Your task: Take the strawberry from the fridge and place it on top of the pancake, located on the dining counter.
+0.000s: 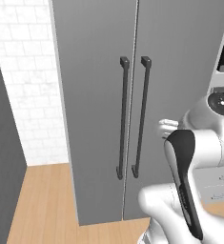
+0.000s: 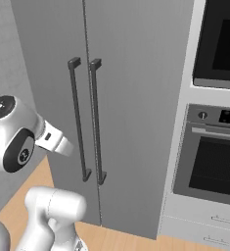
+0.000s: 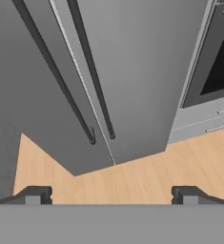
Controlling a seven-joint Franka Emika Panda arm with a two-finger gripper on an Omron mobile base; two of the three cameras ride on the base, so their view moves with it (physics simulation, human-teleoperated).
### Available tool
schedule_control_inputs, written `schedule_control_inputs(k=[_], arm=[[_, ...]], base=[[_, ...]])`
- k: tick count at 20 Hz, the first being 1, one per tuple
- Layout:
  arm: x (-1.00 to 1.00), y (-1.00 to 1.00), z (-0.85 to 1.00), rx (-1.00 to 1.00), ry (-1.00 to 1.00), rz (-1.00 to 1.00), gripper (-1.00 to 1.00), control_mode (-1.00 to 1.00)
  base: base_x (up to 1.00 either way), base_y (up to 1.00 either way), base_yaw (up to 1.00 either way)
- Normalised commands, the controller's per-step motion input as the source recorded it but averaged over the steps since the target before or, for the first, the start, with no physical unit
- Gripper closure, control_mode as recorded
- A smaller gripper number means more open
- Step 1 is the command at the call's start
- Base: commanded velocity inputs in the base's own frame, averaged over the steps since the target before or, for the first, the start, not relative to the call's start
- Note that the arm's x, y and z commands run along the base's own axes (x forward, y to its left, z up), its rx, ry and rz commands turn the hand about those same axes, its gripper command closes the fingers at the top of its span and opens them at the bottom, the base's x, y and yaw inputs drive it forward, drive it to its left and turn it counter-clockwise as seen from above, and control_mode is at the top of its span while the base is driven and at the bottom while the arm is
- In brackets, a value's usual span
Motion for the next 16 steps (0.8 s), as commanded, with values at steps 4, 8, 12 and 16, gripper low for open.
schedule_control_inputs(k=[4, 8, 12, 16], arm=[[1.0, -0.08, 0.0, 0.0, 0.13, 0.02, -1.0, -1.0], [1.0, -0.02, 0.0, 0.0, -0.01, 0.03, -1.0, -1.0], [1.0, 0.0, -0.02, 0.0, -0.08, 0.04, -1.0, -1.0], [0.95, -0.01, -0.2, 0.0, -0.01, 0.01, -1.0, -1.0]], base=[[0.0, 0.0, 0.0], [0.0, 0.0, 0.0], [0.0, 0.0, 0.0], [0.0, 0.0, 0.0]])
